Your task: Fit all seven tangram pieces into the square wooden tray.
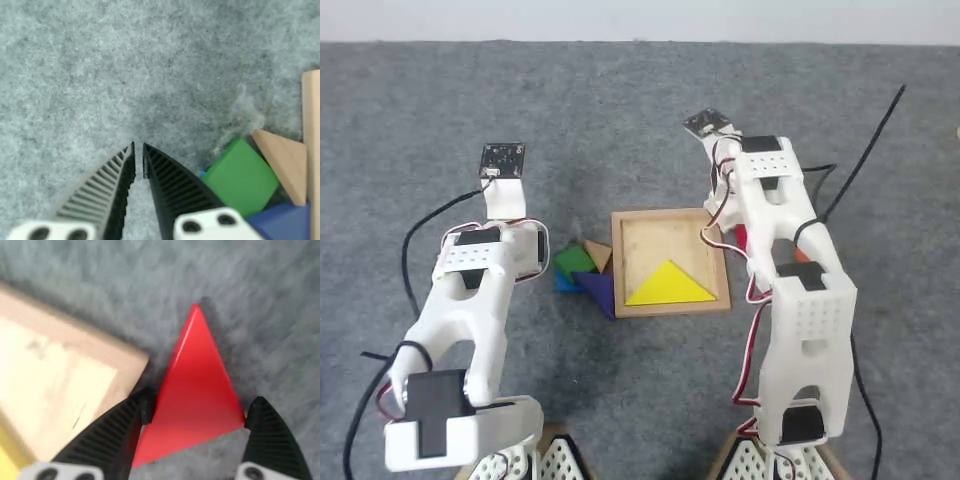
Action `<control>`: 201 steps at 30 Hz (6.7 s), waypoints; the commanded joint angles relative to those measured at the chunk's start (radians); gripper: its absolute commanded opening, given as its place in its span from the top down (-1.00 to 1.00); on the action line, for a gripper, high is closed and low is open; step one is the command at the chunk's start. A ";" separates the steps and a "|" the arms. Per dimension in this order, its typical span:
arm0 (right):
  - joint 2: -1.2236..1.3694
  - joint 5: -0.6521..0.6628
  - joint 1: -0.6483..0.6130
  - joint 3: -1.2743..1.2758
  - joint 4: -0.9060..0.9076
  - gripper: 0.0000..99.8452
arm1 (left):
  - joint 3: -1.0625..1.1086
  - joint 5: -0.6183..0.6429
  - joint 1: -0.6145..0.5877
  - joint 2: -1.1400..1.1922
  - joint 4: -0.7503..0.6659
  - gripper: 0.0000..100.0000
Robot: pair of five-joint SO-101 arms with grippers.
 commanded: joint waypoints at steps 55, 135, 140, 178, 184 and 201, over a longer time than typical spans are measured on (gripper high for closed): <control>-0.346 -0.141 0.062 0.542 -0.136 0.32 | -0.004 -0.008 0.000 -0.012 -0.017 0.94; -0.147 -0.132 0.001 0.218 0.035 0.37 | -0.008 -0.008 0.000 -0.008 -0.018 0.94; -0.348 -0.173 0.008 0.411 -0.010 0.37 | -0.008 -0.008 0.000 -0.008 -0.020 0.94; -0.559 -0.279 0.125 0.601 -0.243 0.92 | -0.002 -0.008 0.000 -0.005 -0.017 0.94; -0.582 -0.278 0.117 0.598 -0.249 0.92 | -0.002 -0.008 0.003 -0.005 -0.017 0.94; -0.516 -0.499 -0.022 0.397 -0.291 0.54 | -0.002 -0.008 0.003 -0.005 -0.017 0.94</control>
